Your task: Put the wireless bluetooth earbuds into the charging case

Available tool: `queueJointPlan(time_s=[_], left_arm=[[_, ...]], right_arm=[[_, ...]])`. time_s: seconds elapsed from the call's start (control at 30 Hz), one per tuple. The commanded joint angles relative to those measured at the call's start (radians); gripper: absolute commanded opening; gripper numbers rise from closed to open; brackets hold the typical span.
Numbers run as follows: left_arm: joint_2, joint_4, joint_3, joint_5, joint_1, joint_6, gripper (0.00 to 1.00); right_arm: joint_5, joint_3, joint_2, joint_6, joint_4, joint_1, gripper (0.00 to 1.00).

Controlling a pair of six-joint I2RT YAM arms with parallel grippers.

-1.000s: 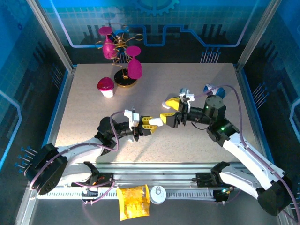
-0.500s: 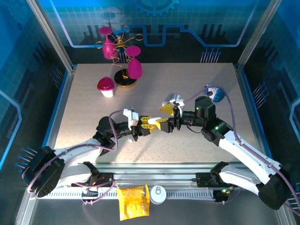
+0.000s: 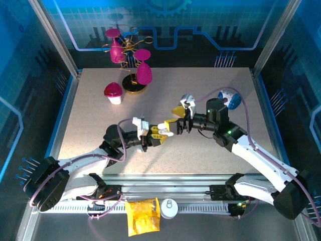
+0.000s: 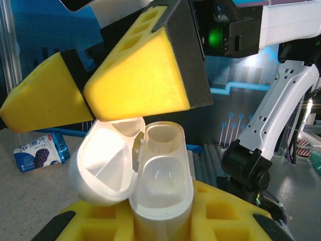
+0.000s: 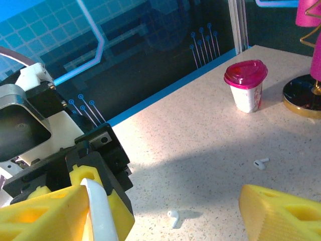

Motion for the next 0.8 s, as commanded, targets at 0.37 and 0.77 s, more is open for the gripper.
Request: queueJointPlan(time_s=[0.37,0.77], left_arm=[[-0.004,0.009,-0.039,-0.124,0.024,0.053,0.16],[-0.233,-0.203,-0.059,-0.296,0.073,0.069,0.16]], right_arm=[[0.021,-0.021,-0.134,0.063,0.036,-0.005,0.85],[0.43,-0.018,0.131,0.069,-0.15,0.015,0.81]])
